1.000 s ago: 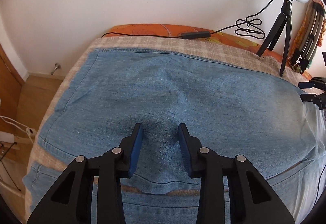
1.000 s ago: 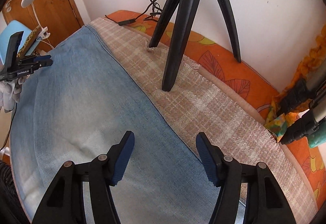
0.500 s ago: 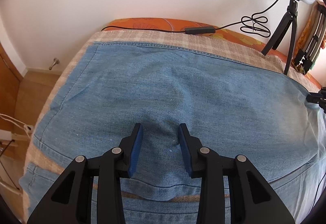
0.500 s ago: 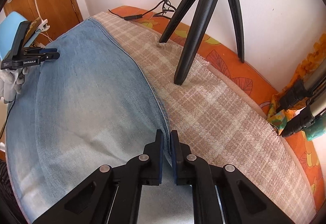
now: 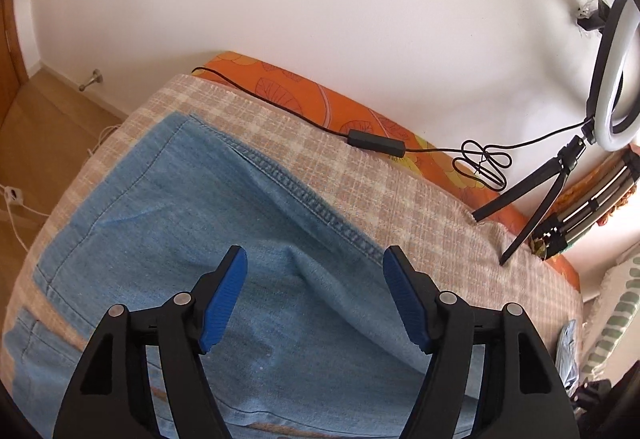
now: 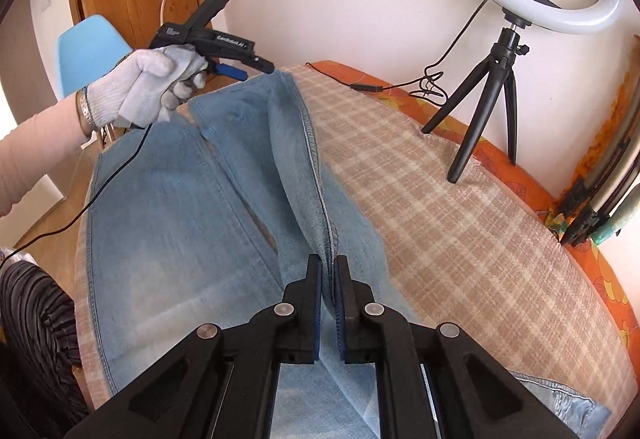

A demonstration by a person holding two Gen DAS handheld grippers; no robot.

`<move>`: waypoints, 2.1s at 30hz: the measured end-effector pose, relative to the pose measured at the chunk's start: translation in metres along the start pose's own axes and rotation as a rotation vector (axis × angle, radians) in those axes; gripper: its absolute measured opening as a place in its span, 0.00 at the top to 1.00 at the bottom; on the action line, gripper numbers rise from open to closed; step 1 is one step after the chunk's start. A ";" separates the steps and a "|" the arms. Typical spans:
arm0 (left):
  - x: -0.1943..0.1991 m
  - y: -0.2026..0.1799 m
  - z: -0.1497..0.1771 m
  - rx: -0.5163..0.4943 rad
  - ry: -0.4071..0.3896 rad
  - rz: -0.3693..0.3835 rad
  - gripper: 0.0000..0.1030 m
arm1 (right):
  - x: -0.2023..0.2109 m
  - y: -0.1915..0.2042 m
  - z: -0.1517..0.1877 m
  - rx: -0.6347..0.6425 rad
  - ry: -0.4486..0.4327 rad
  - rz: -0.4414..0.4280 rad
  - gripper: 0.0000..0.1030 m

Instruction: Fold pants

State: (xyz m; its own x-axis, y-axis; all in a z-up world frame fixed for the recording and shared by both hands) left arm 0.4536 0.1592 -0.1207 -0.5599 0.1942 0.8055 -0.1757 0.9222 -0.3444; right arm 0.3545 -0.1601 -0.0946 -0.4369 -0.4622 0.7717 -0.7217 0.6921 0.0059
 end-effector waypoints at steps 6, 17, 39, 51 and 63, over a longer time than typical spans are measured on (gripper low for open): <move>-0.040 -0.005 -0.007 0.067 0.099 -0.065 0.32 | -0.004 0.022 0.010 0.062 0.027 0.008 0.96; -0.055 0.022 0.000 0.210 0.039 -0.132 0.56 | -0.009 0.034 0.019 0.119 0.041 0.027 0.97; 0.118 0.068 0.056 0.185 -0.260 0.002 0.96 | 0.056 0.064 0.006 0.131 -0.020 0.182 0.97; 0.154 0.122 0.200 0.261 -0.236 -0.006 0.96 | 0.062 0.141 0.081 0.187 0.093 0.119 0.97; 0.140 0.154 0.209 0.442 -0.288 0.153 0.69 | 0.062 0.157 0.103 0.122 0.119 0.163 0.97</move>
State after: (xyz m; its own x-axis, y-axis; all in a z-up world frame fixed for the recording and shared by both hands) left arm 0.1792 0.2586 -0.1621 -0.7940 0.1584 0.5869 -0.3637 0.6499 -0.6673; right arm 0.1590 -0.1374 -0.1113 -0.4918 -0.2764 0.8257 -0.7097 0.6767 -0.1962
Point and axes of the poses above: each gripper's, at about its wrist camera, not at the fingertips, and x roughly against the way its jaws point, y to its left, z to its underside, the point moved 3 cm from there along -x, roughly the way its jaws point
